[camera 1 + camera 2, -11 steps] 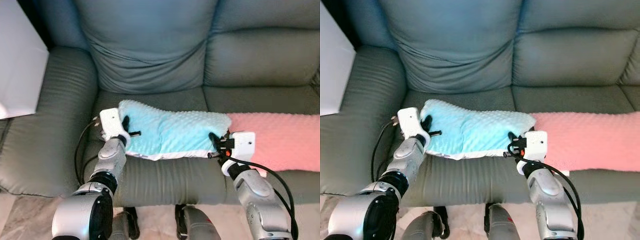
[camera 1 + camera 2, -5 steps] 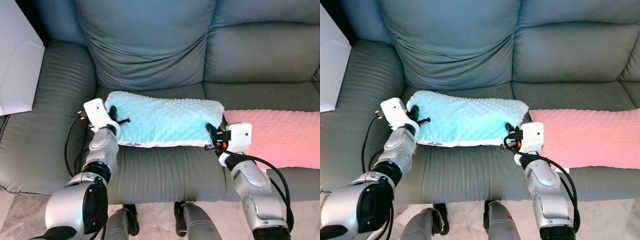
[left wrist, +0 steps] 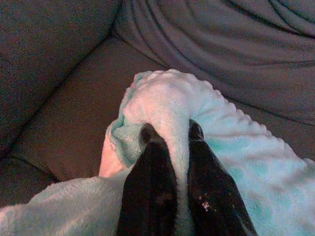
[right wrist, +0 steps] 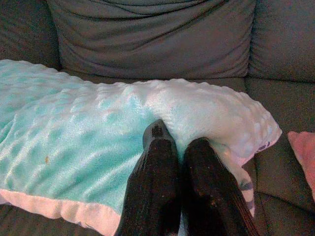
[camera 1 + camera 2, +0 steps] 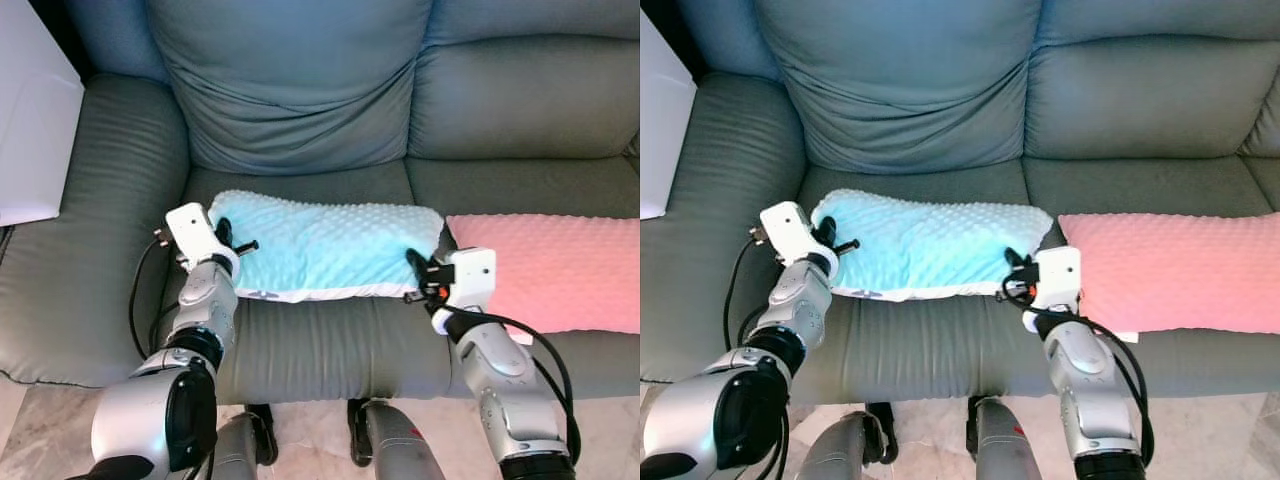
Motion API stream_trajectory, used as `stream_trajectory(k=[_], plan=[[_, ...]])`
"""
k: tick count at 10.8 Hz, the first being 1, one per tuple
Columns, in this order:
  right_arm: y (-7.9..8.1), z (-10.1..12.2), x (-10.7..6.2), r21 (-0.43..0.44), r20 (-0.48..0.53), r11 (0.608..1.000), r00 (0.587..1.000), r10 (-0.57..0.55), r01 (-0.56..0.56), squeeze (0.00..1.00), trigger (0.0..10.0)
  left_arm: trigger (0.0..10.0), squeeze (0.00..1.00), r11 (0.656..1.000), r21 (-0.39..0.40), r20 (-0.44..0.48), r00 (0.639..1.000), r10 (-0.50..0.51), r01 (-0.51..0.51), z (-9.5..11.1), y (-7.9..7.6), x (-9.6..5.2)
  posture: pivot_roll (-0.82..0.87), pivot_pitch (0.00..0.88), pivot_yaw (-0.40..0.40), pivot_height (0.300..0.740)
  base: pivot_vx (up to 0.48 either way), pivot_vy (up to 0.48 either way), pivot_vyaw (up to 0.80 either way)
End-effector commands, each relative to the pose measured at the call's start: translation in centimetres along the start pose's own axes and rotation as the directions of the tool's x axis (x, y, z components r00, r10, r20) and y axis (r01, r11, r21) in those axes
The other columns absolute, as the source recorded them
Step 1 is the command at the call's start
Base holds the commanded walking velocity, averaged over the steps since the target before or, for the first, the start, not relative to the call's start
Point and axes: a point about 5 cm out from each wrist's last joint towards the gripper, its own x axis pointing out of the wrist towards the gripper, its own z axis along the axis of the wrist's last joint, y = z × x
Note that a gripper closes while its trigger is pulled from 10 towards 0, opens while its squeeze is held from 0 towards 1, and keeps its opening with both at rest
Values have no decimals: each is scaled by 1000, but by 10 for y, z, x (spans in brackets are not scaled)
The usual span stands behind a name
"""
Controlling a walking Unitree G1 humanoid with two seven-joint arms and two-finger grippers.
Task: Move the pillow to the sofa
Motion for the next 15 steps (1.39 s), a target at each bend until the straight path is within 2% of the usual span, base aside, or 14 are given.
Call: stream_trajectory(k=[1,2,3,4,5,8,9,10,11,12,15], plan=[[-1,-9,-5,6,-24,1000,1000,-9,9,1000,10000,10000,0,1000,6,-36,999,30,-30,-13,8,-5,-298,403,13,740,0,0,0],[-1,-9,-5,5,-24,1000,1000,-10,11,1000,10000,10000,0,1000,6,-41,999,28,-28,-15,8,-6,-297,404,14,740,0,0,0],[0,-10,-5,9,-24,1000,1000,-7,7,1000,10000,10000,78,1000,-16,-47,999,18,-19,-19,7,-8,-296,405,13,740,0,0,0],[1,-10,-5,6,-22,1000,1000,-3,3,1000,10000,10000,859,1000,-18,-48,999,20,-21,-20,8,-8,-294,406,14,740,0,0,0],[2,-10,-5,5,-21,1000,1000,3,-3,1000,10000,10000,1000,1000,-22,-50,999,20,-21,-21,8,-8,-293,406,14,740,0,0,0],[-3,-7,-2,-14,-11,1000,1000,-18,18,1000,10000,10000,1000,999,-36,-50,999,0,-2,-22,5,-9,-291,405,18,740,0,0,0],[-4,-6,-2,-39,-13,999,1000,-17,17,0,10000,10000,1000,999,-43,-49,999,-4,2,-22,5,-9,-291,405,18,740,0,0,0],[-4,-7,-1,-39,-11,999,1000,-25,24,0,10000,10000,1000,999,-43,-50,999,-6,4,-23,4,-10,-289,404,20,740,0,0,0],[-6,-7,-1,-29,-2,999,999,-42,42,1000,10000,10000,1000,999,-43,-52,999,-7,5,-25,5,-10,-287,404,21,740,0,0,0],[-7,-6,-2,-69,1,997,999,-42,42,1000,10000,10000,1000,999,-39,-60,998,-2,0,-27,6,-11,-285,404,23,740,0,0,0],[-12,-6,1,-82,4,995,998,-63,63,1000,10000,10000,1000,998,-56,-58,998,12,-15,-27,10,-12,-278,402,27,740,0,0,0]])
